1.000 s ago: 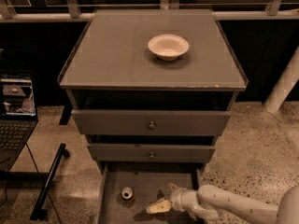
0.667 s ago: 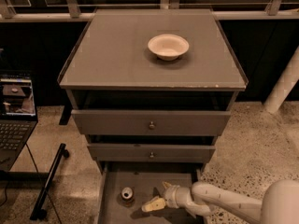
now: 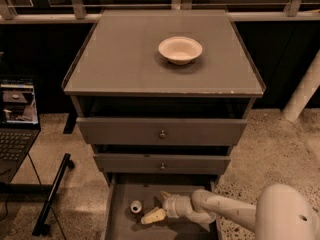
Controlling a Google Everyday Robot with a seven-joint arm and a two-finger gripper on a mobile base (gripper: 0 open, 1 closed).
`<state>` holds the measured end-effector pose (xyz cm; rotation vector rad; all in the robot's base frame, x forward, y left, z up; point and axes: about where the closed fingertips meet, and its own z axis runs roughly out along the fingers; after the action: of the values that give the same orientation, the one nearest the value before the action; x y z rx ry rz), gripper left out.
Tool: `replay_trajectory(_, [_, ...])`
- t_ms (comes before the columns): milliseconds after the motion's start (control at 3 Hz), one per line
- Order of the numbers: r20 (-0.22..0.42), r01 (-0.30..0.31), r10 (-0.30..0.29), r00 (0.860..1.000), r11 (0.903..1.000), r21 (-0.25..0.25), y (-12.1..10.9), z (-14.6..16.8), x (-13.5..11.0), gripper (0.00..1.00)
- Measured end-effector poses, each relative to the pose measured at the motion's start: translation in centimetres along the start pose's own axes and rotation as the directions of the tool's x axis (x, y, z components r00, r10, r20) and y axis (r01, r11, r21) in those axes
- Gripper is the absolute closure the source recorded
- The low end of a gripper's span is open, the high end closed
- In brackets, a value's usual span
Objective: Pick orange can from bottom drawer and place on counter
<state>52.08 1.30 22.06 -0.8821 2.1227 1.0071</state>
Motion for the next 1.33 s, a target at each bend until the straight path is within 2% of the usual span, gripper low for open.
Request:
replay_trajectory(667, [0.005,-0.011,0.01,1.0,0.9998,0.019,0.0,-0.2,0.2,0.0])
replay_trajectory(1000, [0.017,-0.036,0.036,0.999,0.999,0.025,-0.2,0.6,0.9,0.0])
replay_trajectory(1333, [0.029,-0.052,0.052,0.998,0.9986,-0.007,-0.7,3.1,1.5,0.0])
